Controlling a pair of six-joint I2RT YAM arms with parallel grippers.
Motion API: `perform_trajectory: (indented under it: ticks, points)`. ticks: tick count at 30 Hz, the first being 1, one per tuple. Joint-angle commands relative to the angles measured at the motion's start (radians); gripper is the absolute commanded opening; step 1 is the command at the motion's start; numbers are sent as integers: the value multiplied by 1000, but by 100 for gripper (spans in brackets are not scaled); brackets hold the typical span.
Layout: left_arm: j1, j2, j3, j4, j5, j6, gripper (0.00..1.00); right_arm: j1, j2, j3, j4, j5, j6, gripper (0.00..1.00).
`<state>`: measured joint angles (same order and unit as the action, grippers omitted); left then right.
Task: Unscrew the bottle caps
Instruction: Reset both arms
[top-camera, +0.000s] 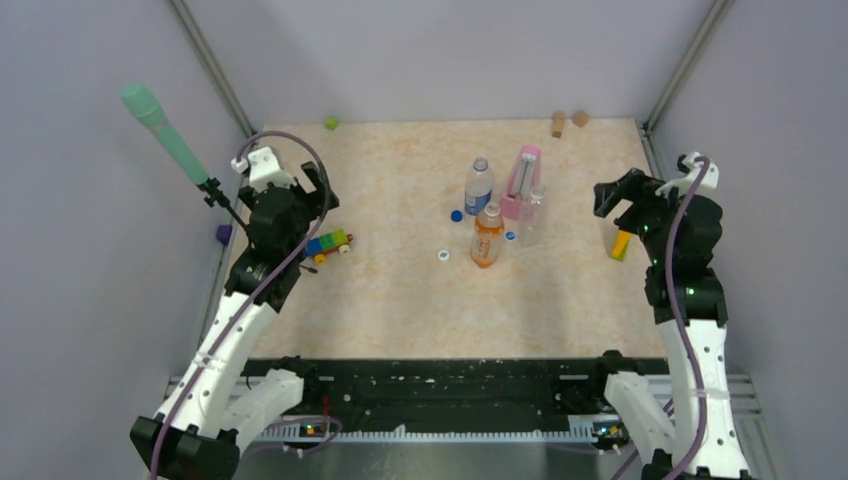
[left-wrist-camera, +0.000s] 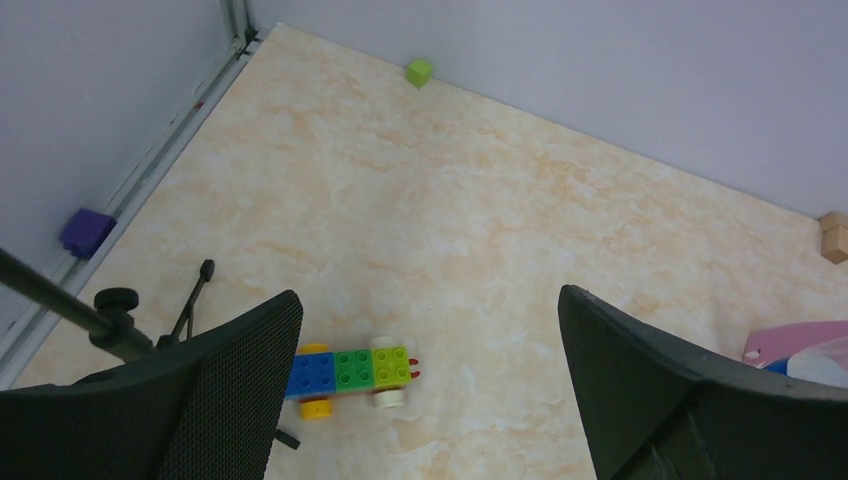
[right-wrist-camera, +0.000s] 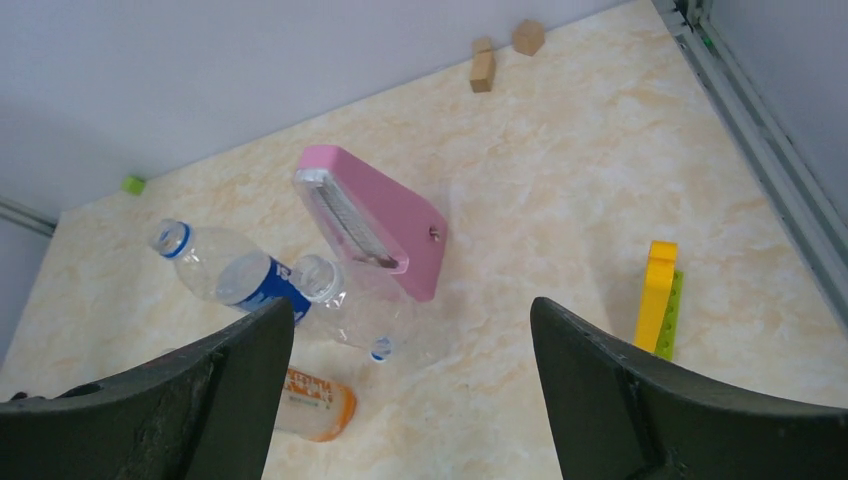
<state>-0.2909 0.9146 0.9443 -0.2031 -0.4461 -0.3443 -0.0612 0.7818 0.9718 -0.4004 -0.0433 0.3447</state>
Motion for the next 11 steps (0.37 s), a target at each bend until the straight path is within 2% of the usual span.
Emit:
perform_trajectory:
  ticks: [1, 11]
  points:
    - [0, -34, -38, 6, -110, -43, 98, -3, -97, -44, 50, -32, 43, 86]
    - [-1, -10, -31, 6, -104, -48, 98, -3, -68, -19, -2, -26, 19, 86]
